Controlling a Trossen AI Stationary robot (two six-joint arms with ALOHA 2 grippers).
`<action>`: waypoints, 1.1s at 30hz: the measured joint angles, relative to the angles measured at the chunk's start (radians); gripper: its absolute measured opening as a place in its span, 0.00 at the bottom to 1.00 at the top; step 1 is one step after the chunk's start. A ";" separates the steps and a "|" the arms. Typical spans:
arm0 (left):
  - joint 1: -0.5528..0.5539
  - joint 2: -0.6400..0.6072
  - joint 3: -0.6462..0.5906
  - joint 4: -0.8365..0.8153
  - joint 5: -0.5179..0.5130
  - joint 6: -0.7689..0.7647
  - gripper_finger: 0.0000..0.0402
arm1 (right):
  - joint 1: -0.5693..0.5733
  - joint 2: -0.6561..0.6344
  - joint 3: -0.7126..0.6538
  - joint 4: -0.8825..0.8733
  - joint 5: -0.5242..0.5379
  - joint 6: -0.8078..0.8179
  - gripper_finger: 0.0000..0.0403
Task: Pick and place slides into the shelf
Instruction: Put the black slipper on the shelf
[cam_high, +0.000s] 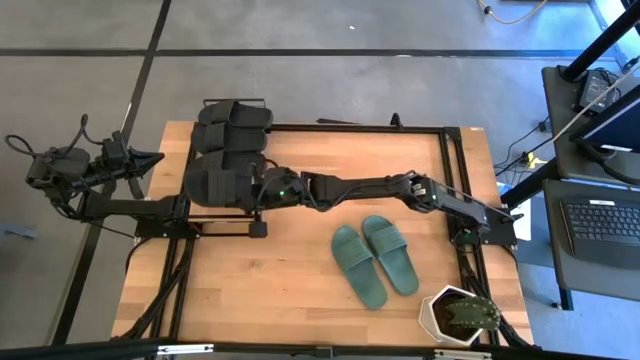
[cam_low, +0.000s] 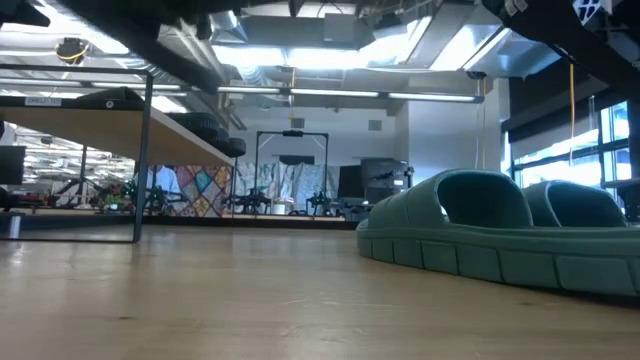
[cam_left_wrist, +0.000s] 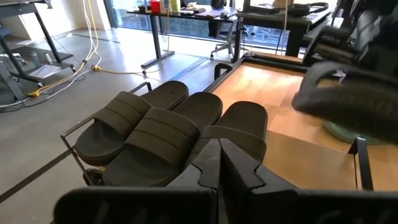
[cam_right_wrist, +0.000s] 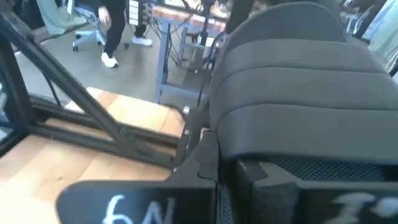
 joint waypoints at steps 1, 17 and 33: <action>0.000 0.000 0.000 0.000 0.000 0.000 0.00 | 0.000 0.008 0.000 0.003 0.000 0.003 0.03; 0.000 0.000 0.000 0.000 0.000 0.000 0.00 | -0.034 0.042 0.000 -0.047 -0.079 0.153 0.03; 0.000 0.000 0.000 0.000 -0.001 0.000 0.00 | -0.036 0.065 -0.006 -0.092 -0.088 0.204 0.03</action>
